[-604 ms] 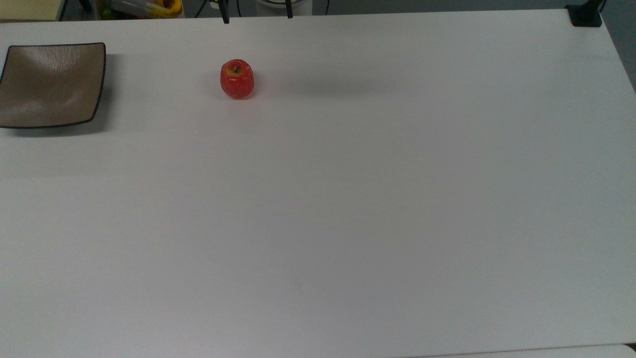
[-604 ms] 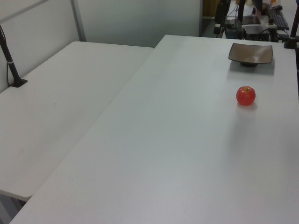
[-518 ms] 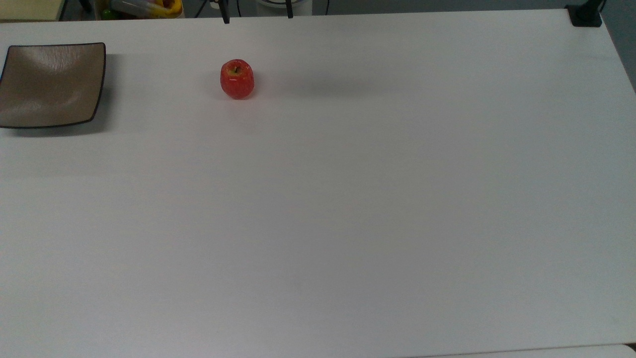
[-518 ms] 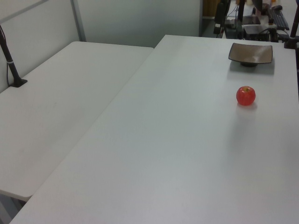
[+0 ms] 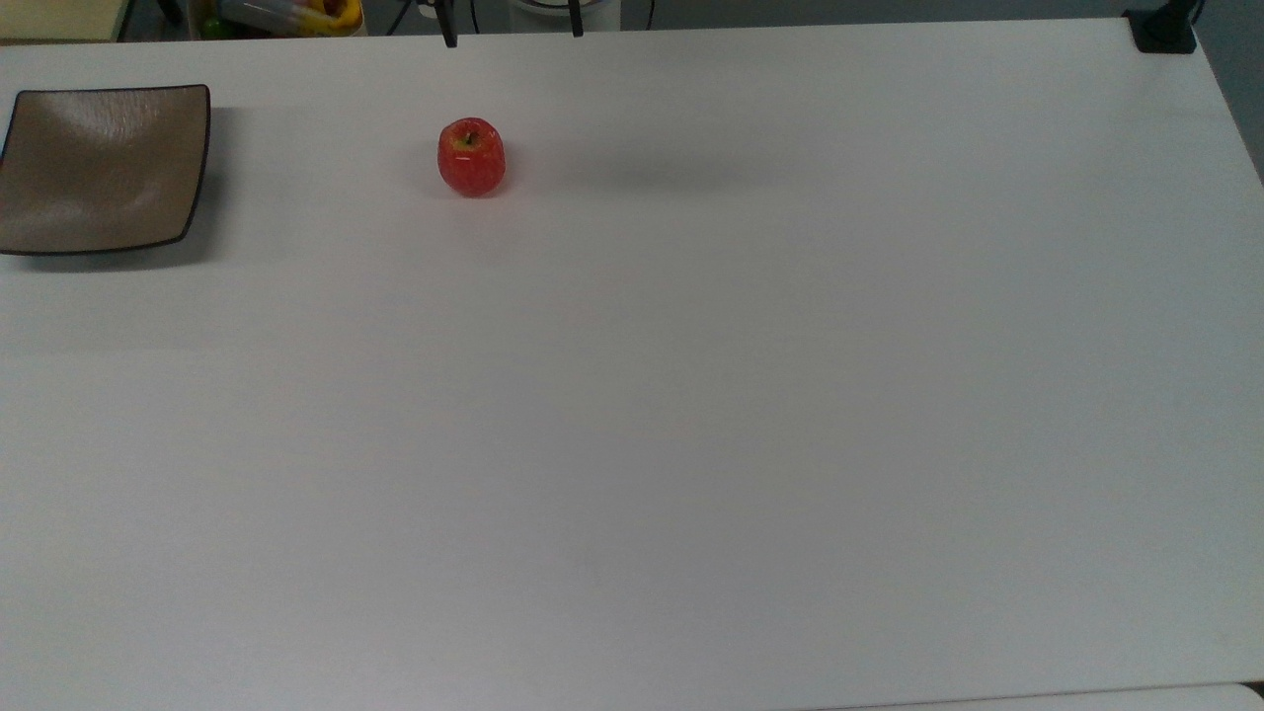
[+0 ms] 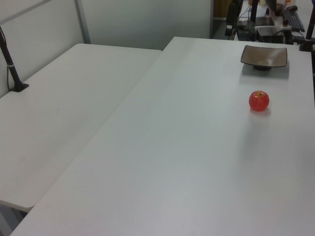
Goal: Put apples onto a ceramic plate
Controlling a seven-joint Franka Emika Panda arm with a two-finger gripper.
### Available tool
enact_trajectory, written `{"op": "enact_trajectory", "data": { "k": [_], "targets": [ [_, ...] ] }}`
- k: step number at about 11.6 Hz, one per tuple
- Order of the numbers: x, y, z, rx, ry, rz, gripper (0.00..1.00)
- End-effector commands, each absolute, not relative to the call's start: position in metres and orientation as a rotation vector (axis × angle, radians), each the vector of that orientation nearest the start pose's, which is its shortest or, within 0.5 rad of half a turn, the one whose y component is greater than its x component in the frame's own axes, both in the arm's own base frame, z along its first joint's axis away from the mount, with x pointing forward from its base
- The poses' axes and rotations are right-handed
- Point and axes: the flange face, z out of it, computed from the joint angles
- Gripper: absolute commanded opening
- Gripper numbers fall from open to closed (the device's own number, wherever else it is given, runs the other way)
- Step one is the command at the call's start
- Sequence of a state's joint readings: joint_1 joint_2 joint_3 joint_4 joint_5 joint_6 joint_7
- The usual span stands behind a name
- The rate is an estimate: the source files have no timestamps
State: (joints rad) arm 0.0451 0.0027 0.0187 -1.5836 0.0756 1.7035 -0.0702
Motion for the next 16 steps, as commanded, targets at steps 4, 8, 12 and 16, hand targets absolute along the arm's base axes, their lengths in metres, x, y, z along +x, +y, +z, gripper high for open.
{"op": "enact_trajectory", "data": {
  "k": [4, 8, 12, 16],
  "targets": [
    [0.566, 0.047, 0.629, -3.041, -0.206, -0.185, 1.00],
    [0.565, 0.047, 0.627, -3.048, -0.224, -0.175, 1.00],
    [0.547, 0.042, 0.623, -3.048, -0.293, -0.096, 1.00],
    [0.495, 0.045, 0.598, -3.011, -0.514, 0.145, 1.00]
  ]
}}
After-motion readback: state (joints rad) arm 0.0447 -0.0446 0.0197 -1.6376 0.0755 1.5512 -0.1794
